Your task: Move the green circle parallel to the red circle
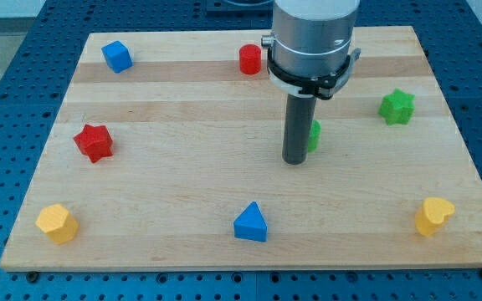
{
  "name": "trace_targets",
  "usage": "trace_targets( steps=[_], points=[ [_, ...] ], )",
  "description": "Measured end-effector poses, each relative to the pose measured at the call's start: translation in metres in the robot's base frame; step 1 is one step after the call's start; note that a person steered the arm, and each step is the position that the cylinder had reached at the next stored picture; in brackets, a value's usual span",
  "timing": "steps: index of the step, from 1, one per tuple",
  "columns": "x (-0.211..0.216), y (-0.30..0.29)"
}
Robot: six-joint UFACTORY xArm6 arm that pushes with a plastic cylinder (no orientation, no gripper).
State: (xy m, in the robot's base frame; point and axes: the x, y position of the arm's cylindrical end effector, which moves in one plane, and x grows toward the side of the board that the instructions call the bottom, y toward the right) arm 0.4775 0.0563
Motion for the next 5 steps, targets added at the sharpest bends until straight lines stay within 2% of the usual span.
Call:
trace_targets(
  steps=[2, 3, 4, 5],
  points=[
    [-0.082, 0.002],
    [-0.141, 0.010],
    [-0.144, 0.016],
    [-0.119, 0.013]
  ],
)
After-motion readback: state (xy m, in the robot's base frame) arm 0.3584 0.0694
